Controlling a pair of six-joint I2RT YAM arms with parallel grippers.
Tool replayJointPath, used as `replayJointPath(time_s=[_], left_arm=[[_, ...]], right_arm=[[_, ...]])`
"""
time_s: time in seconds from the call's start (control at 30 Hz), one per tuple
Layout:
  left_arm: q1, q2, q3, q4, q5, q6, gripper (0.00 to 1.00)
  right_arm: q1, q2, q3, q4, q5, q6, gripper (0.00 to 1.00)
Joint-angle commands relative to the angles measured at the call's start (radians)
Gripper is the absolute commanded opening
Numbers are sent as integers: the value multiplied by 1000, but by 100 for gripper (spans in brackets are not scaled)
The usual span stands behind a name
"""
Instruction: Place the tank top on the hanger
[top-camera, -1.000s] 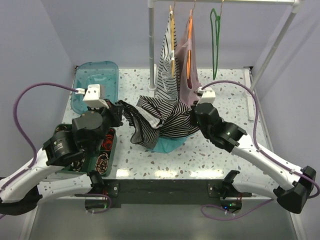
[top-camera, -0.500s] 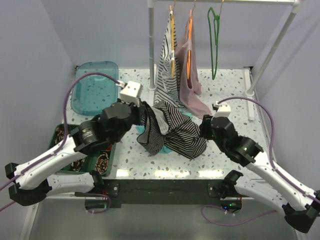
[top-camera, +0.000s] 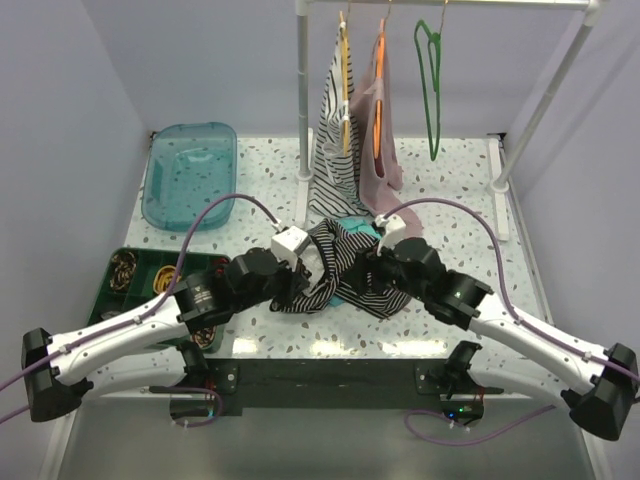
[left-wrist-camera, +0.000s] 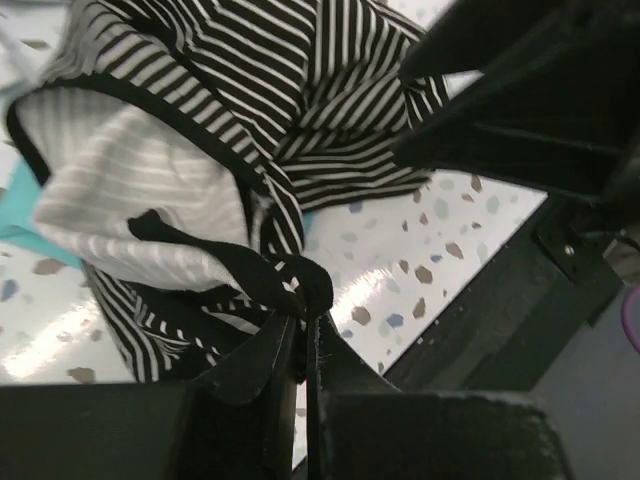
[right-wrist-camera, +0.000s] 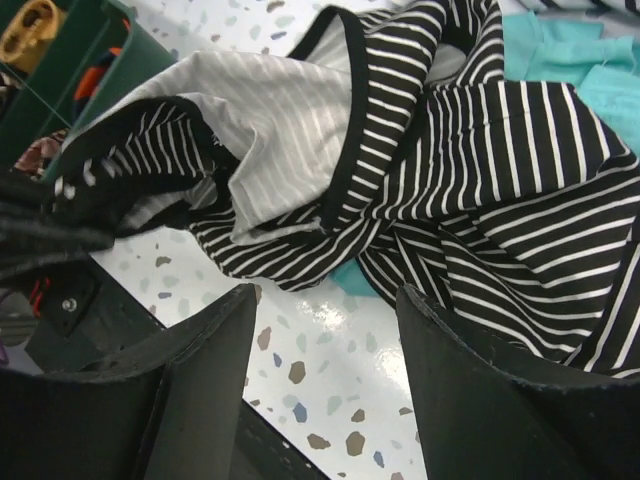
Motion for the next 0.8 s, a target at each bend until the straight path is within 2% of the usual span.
replayJointPath(time_s=[0.0,0.1,0.27,0.37,0.5,0.6,0.77], left_arm=[[-4,-25,-125,121,198,-67,0],[-4,-56,-231,161,274,-122,0],[-4,-155,-350,169,314,-205,0],[-4,-205,-399,158,338,-239,0],[-10,-235,-439,167,356,-277,0],[-13,-232,-460,172,366,-295,0],[-16,-229,-470,178,370,-300,0]], right_arm=[[2,36,22,64,63,29,61],[2,114,34,118,74,15,60],[21,314,189,125,125,-26,56],[53,435,276,125,210,-62,56],[88,582,365,125,315,-105,57],[96,627,416,122,411,-146,60],[96,713,481,89,481,-201,63]])
